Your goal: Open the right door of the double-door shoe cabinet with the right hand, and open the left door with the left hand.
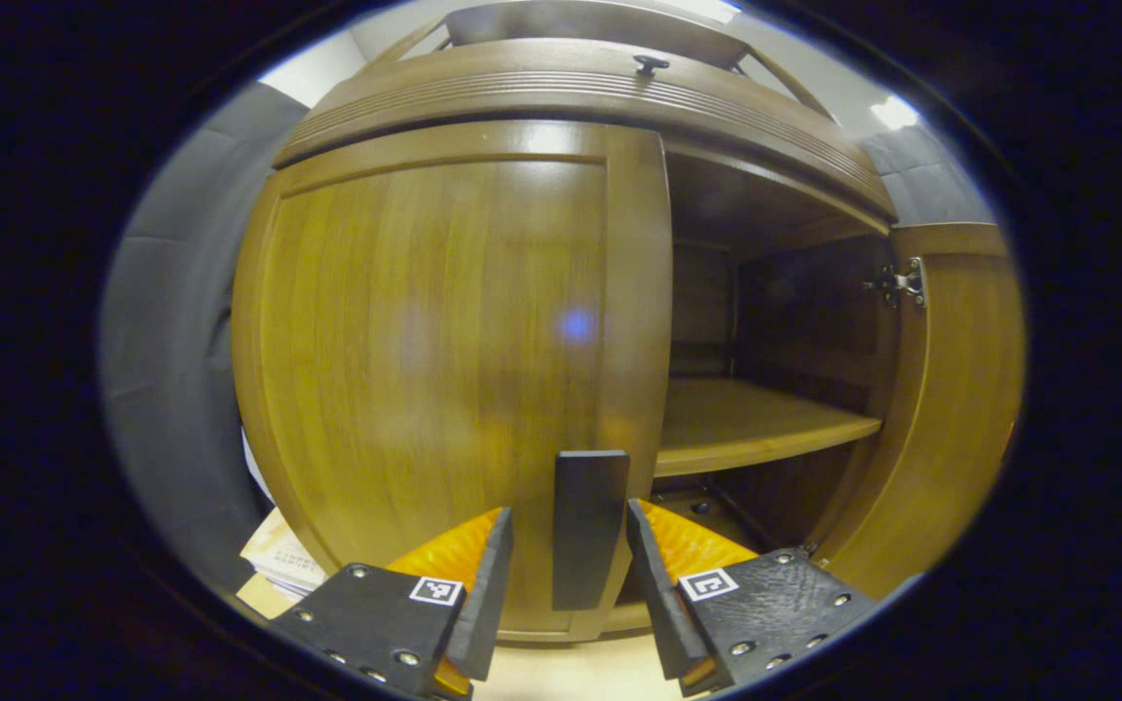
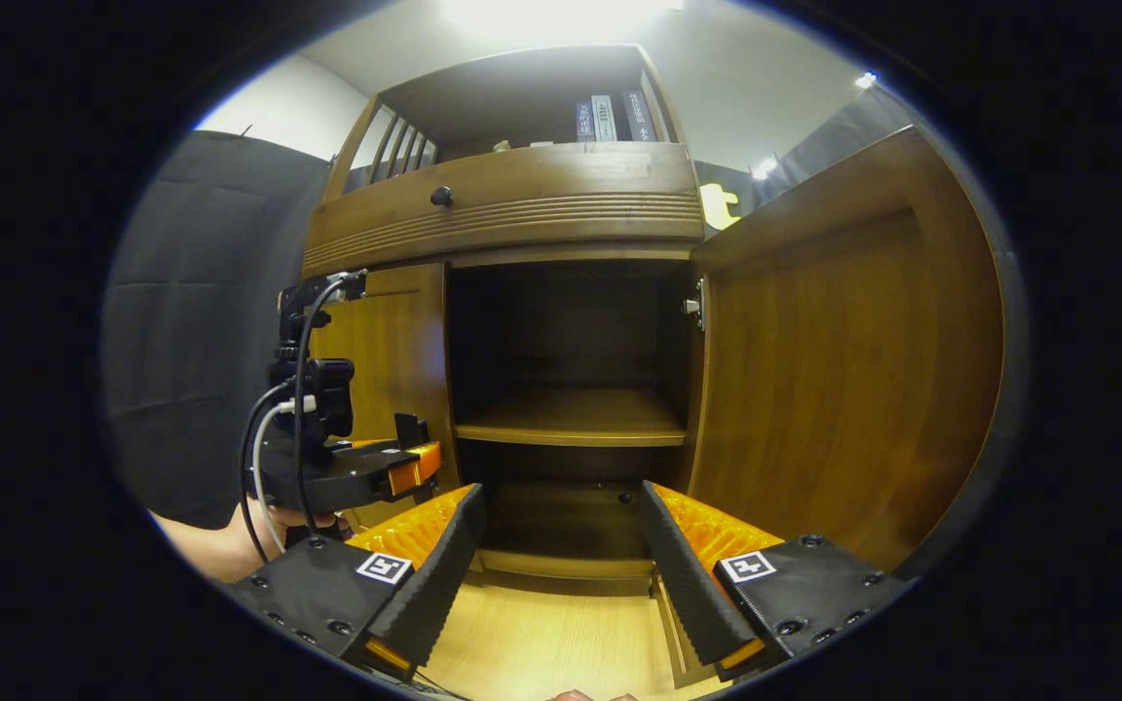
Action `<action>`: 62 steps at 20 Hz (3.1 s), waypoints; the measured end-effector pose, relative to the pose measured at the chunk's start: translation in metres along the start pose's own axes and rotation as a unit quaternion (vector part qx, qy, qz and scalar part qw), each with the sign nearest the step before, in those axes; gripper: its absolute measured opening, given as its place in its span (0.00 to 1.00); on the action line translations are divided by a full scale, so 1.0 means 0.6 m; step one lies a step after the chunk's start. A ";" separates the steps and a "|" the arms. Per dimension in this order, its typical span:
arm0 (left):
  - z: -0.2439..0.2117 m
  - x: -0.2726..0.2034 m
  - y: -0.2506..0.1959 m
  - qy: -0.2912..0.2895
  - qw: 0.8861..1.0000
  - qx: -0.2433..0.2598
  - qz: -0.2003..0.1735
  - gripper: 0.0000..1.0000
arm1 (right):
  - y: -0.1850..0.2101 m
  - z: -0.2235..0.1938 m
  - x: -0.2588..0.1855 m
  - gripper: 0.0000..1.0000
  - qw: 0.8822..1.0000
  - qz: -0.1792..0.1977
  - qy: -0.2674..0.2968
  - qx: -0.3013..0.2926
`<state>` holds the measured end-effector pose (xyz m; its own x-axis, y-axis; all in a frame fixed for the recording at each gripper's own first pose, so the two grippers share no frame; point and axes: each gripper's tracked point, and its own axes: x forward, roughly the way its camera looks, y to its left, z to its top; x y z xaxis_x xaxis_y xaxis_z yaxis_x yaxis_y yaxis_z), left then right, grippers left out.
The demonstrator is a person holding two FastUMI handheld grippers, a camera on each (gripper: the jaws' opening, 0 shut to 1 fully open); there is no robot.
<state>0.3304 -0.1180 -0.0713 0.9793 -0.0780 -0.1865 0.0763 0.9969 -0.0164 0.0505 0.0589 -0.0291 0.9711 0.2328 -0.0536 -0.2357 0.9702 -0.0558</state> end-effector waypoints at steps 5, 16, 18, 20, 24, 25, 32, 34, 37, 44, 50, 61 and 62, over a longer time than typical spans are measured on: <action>-0.001 0.015 -0.027 -0.002 1.000 0.008 -0.015 0.56 | 0.000 -0.006 0.021 0.99 1.000 0.012 0.002 0.003; 0.000 0.018 -0.019 -0.011 1.000 0.023 0.012 0.19 | -0.003 -0.018 0.038 0.99 1.000 0.019 0.011 0.011; 0.000 0.012 -0.019 -0.011 1.000 0.022 0.010 0.08 | 0.001 -0.020 0.037 0.99 1.000 0.021 0.013 0.011; 0.001 0.008 -0.019 -0.010 1.000 0.023 0.006 0.12 | 0.004 -0.021 0.035 0.96 1.000 0.022 0.013 0.012; -0.001 -0.012 -0.020 -0.012 1.000 0.021 -0.007 0.12 | 0.013 -0.023 0.027 0.96 1.000 0.020 0.015 0.014; -0.002 -0.019 -0.019 -0.012 1.000 0.020 -0.012 0.12 | 0.015 -0.025 0.023 0.96 1.000 0.020 0.015 0.014; -0.008 -0.073 -0.008 -0.016 0.999 0.019 -0.034 0.12 | 0.022 -0.024 0.000 0.96 1.000 0.005 0.012 0.012; -0.010 -0.092 -0.004 -0.017 0.999 0.018 -0.037 0.12 | 0.019 -0.025 -0.007 1.00 1.000 -0.003 0.012 0.012; -0.013 -0.120 0.005 -0.019 0.999 0.015 -0.039 0.10 | 0.017 -0.028 -0.017 0.96 1.000 -0.014 0.014 0.017; -0.018 -0.188 0.038 -0.026 0.999 0.012 -0.036 0.10 | 0.037 -0.028 -0.047 0.95 1.000 -0.019 0.016 0.019; -0.023 -0.246 0.082 -0.035 0.999 0.005 -0.031 0.10 | 0.066 -0.028 -0.075 0.95 1.000 -0.014 0.011 0.014; -0.029 -0.346 0.208 -0.056 0.998 0.001 -0.018 0.11 | 0.127 -0.037 -0.114 0.95 1.000 0.005 0.006 0.013; -0.028 -0.352 0.219 -0.058 0.998 0.001 -0.021 0.11 | 0.132 -0.036 -0.116 0.99 1.000 0.008 0.006 0.011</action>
<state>0.1307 0.0296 -0.0505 0.9905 -0.1183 -0.0706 0.1172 0.9929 -0.0196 -0.0364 0.1179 -0.0512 0.9665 0.2480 -0.0659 -0.2505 0.9676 -0.0323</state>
